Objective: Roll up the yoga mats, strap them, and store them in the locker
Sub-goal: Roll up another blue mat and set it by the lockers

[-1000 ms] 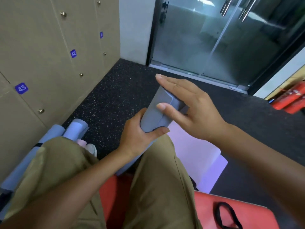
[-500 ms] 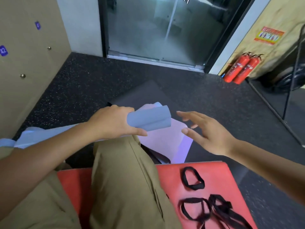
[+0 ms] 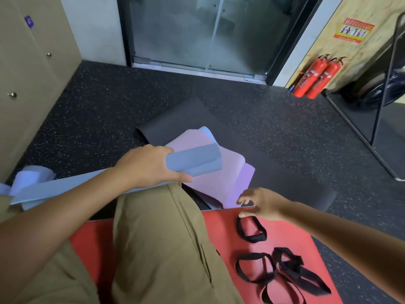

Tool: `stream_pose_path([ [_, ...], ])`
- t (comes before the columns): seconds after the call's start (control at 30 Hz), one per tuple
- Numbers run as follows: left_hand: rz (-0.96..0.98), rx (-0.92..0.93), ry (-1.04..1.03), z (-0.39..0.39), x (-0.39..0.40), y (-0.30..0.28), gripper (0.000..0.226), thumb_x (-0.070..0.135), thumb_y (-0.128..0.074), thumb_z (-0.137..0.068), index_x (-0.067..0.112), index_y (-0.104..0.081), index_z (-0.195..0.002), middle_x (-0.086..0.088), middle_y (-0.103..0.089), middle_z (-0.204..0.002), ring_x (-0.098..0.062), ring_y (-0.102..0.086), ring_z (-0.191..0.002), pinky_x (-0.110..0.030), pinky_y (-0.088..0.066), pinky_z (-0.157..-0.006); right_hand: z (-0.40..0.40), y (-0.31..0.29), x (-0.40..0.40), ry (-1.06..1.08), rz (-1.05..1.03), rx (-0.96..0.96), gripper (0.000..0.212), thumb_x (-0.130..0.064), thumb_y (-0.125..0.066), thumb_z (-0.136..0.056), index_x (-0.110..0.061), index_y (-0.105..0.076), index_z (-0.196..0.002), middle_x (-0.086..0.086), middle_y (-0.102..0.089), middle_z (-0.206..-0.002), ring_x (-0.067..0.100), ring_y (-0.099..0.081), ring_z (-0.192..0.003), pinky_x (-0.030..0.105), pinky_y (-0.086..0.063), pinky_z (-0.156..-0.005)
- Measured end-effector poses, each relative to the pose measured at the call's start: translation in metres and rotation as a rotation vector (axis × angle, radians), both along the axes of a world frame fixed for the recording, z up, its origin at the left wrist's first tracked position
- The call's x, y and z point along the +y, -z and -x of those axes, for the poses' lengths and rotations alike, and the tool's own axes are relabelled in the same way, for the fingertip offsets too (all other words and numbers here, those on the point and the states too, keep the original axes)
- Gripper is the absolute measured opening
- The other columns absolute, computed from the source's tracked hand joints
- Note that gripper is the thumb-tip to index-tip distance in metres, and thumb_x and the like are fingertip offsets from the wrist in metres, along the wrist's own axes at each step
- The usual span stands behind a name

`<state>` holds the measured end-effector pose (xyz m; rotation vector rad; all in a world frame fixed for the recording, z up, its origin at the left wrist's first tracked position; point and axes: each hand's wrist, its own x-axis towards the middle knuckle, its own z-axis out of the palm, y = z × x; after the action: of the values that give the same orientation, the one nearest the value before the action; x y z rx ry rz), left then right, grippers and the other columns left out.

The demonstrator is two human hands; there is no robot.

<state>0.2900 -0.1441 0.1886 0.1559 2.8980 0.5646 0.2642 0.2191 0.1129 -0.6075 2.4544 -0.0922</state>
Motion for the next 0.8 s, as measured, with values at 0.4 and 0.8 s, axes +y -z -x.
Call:
stream_pose_path([
  [0.4, -0.064, -0.036, -0.003, 0.009, -0.005, 0.006, 0.078, 0.102, -0.053, -0.049, 0.033, -0.06, -0.083, 0.013, -0.065, -0.082, -0.012, -0.062, -0.08, -0.038, -0.054, -0.075, 0.015, 0.033, -0.002, -0.083, -0.042, -0.108, 0.031, -0.048, -0.078, -0.086, -0.027, -0.056, -0.095, -0.013, -0.047, -0.098, 0.014, -0.049, -0.092, 0.028, -0.038, -0.072],
  [0.8, -0.128, -0.104, -0.02, 0.02, -0.004, 0.006, 0.078, 0.101, -0.06, -0.051, 0.03, -0.063, -0.082, 0.012, -0.066, -0.078, -0.011, -0.064, -0.077, -0.036, -0.051, -0.071, -0.004, -0.001, -0.029, 0.87, 0.953, -0.745, 0.017, -0.021, -0.08, -0.087, -0.009, -0.068, -0.086, 0.009, -0.065, -0.084, 0.02, -0.066, -0.083, 0.032, -0.054, -0.091],
])
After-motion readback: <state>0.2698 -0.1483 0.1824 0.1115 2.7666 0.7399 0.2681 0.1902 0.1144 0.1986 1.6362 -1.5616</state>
